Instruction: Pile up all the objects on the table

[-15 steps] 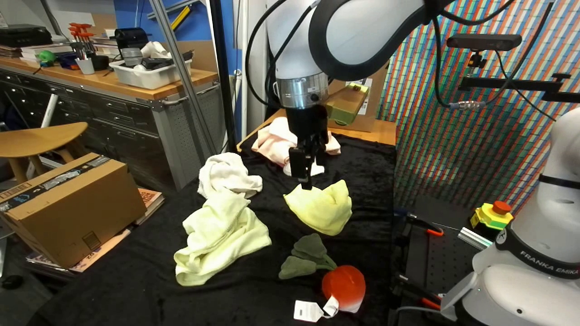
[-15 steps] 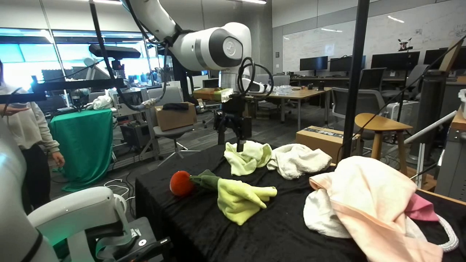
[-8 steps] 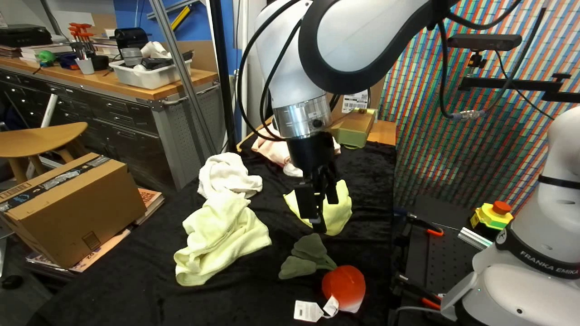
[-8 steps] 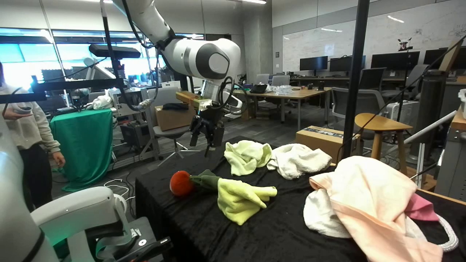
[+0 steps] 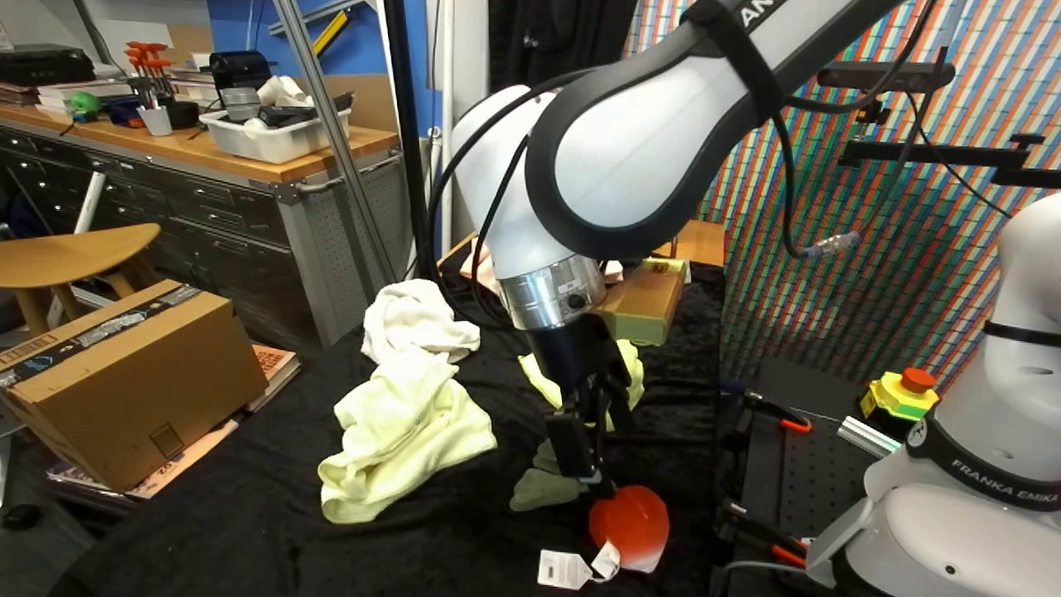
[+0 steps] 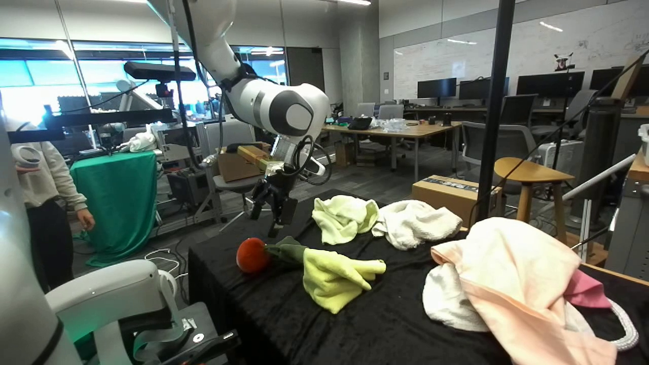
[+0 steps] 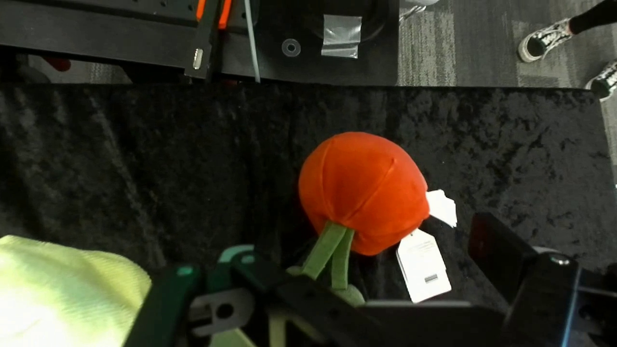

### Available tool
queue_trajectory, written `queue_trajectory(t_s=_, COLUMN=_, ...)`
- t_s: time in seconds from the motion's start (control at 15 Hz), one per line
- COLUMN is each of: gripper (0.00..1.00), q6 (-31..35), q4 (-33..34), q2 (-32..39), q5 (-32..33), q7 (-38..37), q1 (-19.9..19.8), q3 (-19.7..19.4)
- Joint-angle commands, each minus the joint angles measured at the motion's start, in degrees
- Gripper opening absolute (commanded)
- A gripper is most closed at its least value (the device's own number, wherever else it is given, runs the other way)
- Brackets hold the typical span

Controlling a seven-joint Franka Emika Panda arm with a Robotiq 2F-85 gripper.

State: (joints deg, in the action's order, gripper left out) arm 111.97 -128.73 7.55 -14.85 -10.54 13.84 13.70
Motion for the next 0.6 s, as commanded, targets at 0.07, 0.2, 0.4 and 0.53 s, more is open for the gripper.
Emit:
queue_trajectory(t_s=0.07, gripper=1.0, q6=3.51, q4=-1.57, q2=2.1, q5=-0.62, q7=-3.13, q1=0.76, q3=0.01)
queue_trajectory(t_s=0.2, gripper=1.0, q6=4.37, q4=-2.02, q2=2.96, q5=-1.09, q7=-3.57, q1=0.69, q3=-0.03)
queue_trajectory(t_s=0.4, gripper=1.0, q6=5.06, q4=-2.23, q2=3.87, q5=-2.2, q7=-4.08, q1=0.49, q3=-0.05)
queue_trajectory(t_s=0.53, gripper=1.0, q6=5.55, q4=-2.28, q2=4.32, q5=-3.55, q7=-3.94, q1=0.33, q3=0.01)
